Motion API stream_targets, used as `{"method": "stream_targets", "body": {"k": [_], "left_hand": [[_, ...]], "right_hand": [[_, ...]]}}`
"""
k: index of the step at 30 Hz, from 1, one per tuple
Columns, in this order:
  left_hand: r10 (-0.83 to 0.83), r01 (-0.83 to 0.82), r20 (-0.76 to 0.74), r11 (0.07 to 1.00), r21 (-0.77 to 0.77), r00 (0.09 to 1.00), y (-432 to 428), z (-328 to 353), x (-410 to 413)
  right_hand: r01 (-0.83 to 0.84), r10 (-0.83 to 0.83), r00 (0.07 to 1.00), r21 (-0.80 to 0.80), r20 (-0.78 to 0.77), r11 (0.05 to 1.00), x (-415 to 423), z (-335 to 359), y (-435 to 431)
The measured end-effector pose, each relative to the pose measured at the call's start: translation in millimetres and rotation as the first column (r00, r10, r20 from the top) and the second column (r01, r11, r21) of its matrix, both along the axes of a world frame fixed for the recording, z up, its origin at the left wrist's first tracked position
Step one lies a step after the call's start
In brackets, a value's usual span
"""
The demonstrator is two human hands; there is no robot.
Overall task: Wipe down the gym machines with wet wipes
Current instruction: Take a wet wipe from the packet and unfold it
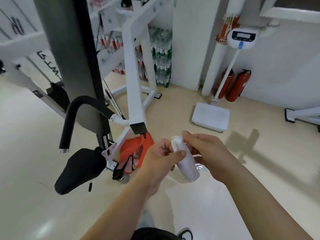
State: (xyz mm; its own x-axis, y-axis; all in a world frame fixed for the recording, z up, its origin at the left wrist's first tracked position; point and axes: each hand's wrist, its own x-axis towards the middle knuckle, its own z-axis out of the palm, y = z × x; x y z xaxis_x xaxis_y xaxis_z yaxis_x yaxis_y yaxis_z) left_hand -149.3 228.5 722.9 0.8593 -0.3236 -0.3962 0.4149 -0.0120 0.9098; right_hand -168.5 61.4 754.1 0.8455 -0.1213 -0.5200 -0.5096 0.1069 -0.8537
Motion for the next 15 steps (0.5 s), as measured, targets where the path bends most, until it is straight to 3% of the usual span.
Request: {"method": "stream_targets", "body": {"k": [3, 8, 13, 15], "left_hand": [[0.085, -0.085, 0.038, 0.996, -0.020, 0.996, 29.6, 4.2, 9.3], [0.109, -0.100, 0.100, 0.990, -0.096, 0.989, 83.2, 16.3, 40.1], [0.014, 0.010, 0.234, 0.995, -0.102, 0.972, 159.6, 40.5, 97.8], [0.047, -0.021, 0.209, 0.992, -0.127, 0.977, 187.5, 46.7, 122.3]], "right_hand": [[-0.155, 0.158, 0.987, -0.098, 0.024, 0.983, 13.2, 14.9, 27.8], [-0.157, 0.170, 0.975, -0.094, 0.143, 0.983, 45.8, 30.4, 85.2], [-0.027, 0.063, 0.965, -0.141, 0.253, 0.990, 93.3, 36.6, 160.7], [0.026, 0.014, 0.962, -0.145, 0.271, 0.989, 114.4, 35.7, 186.6]]}}
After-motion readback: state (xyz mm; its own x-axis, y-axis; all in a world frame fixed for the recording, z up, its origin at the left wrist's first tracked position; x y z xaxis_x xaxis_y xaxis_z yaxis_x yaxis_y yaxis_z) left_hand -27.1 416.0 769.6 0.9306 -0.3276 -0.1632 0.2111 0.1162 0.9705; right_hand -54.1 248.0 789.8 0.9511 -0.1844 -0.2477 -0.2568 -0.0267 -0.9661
